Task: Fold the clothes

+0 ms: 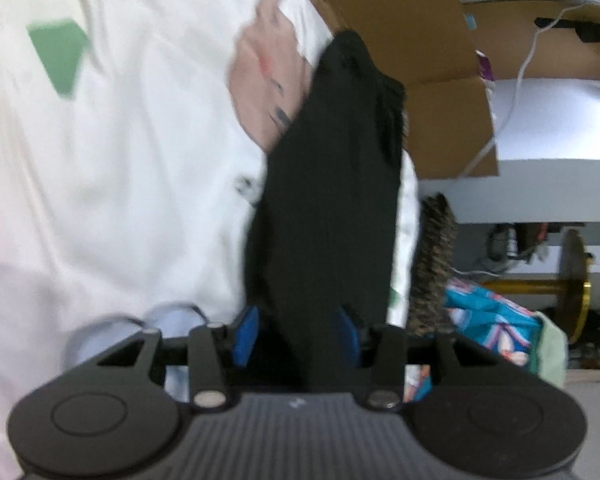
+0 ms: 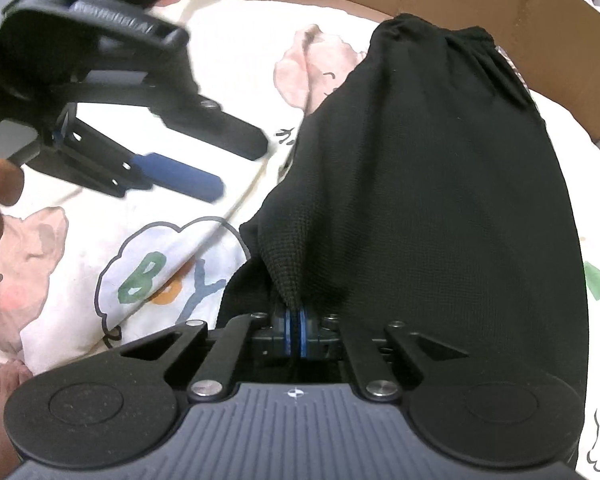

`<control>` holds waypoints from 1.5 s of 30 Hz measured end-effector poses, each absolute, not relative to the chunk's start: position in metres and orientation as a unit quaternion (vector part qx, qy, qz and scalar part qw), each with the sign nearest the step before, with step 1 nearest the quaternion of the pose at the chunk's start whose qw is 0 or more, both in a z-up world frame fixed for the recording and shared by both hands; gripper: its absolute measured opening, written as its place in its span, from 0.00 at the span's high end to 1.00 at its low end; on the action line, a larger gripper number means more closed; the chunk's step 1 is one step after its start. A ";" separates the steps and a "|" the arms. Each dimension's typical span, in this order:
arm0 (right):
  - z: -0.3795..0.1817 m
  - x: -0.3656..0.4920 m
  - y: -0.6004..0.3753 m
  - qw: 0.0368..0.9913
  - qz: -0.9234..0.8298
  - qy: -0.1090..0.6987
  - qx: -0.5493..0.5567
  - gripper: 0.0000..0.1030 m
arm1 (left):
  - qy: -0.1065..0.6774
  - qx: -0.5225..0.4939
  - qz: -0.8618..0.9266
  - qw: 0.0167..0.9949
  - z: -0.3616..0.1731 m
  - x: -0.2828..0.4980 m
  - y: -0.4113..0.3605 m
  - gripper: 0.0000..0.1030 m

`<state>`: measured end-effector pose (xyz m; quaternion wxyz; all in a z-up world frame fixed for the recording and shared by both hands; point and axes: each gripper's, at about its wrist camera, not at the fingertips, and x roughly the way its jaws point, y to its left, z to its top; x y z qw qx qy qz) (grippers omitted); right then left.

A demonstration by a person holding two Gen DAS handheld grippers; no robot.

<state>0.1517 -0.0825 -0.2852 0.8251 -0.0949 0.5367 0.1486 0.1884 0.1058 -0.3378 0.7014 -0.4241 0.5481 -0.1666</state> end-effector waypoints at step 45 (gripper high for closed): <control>-0.278 0.134 -0.271 0.833 -0.027 0.551 0.035 0.59 | 0.481 -0.191 -0.219 0.827 -0.339 0.176 0.036 0.85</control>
